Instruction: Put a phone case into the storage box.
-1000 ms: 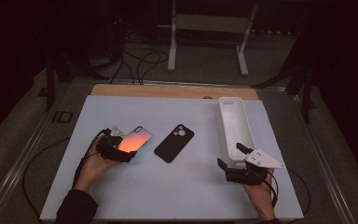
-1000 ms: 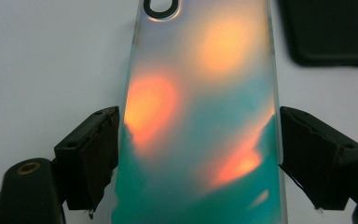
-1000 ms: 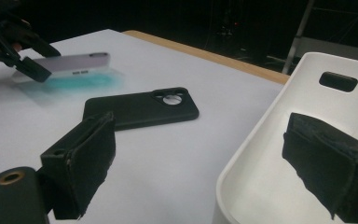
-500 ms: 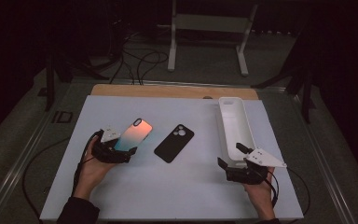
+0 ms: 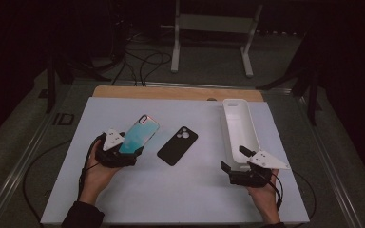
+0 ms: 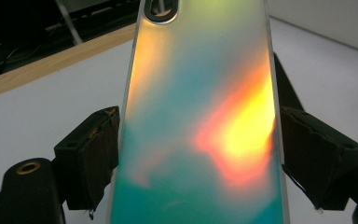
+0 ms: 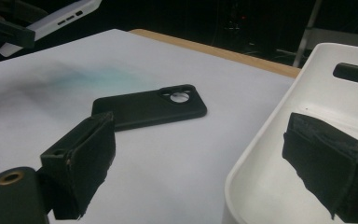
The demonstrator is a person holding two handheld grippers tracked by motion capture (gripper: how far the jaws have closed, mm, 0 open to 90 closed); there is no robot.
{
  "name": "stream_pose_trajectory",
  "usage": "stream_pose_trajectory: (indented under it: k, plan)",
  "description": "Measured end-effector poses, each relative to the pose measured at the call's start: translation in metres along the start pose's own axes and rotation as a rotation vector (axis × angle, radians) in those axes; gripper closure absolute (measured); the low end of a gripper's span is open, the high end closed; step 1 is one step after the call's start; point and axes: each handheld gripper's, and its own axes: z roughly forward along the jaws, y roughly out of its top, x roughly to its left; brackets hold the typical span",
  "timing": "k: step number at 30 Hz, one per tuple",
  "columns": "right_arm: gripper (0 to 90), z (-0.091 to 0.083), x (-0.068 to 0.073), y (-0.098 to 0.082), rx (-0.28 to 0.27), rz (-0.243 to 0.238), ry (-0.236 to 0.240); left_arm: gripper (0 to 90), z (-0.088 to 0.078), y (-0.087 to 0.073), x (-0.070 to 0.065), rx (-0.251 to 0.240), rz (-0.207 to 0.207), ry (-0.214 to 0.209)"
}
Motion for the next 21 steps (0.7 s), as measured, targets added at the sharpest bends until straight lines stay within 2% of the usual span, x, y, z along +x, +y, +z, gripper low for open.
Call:
stream_pose_trajectory:
  k: [5,10,20,21]
  plan:
    - [9.4,0.000,-0.001,0.005,0.015,0.004,0.010,16.9,-0.005,0.008,-0.010,-0.026,0.023,-0.008]
    - [8.9,0.003,-0.003,0.014,0.013,0.047,0.052,16.9,-0.009,0.014,-0.016,-0.050,0.038,-0.012]
    - [8.9,0.018,0.006,0.035,0.017,0.016,0.087,16.9,-0.008,0.023,-0.029,-0.060,0.081,-0.044]
    - [8.9,0.022,0.009,0.041,0.018,0.009,0.103,16.9,-0.008,0.025,-0.032,-0.063,0.089,-0.050]
